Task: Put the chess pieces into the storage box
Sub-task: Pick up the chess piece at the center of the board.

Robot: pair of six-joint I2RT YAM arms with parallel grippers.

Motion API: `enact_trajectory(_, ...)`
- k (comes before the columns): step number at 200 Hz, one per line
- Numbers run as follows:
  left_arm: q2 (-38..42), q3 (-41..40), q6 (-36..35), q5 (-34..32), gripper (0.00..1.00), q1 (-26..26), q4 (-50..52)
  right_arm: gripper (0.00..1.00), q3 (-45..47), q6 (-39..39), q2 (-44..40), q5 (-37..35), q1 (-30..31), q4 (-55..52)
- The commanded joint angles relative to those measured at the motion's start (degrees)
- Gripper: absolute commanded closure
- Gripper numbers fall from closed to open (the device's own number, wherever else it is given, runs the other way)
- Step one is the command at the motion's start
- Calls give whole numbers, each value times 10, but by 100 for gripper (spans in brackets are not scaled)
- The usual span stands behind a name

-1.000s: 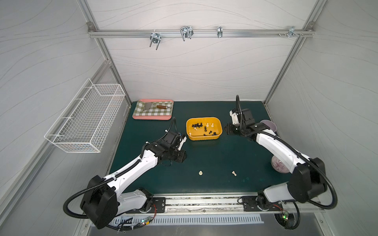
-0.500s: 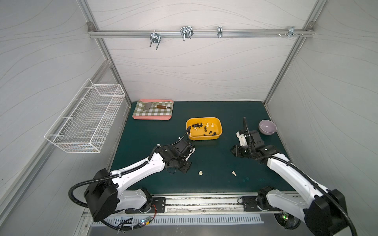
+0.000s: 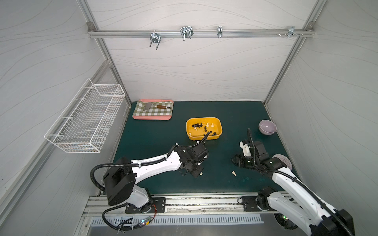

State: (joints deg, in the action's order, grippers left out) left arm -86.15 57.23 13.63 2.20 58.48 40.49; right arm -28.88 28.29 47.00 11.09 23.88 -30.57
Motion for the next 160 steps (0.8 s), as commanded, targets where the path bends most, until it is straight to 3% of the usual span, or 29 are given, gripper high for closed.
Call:
enact_trajectory(1,-26,34,16,-7,61,16,-13,48,12,9,-16,7,1,-9)
enact_trajectory(61,-95,78,30,-1,62,22,-20,47,26,7,-17,11,1,-6)
enact_trajectory(160,-115,72,50,-24,66,23,-1,44,34,7,-21,10,1,-11)
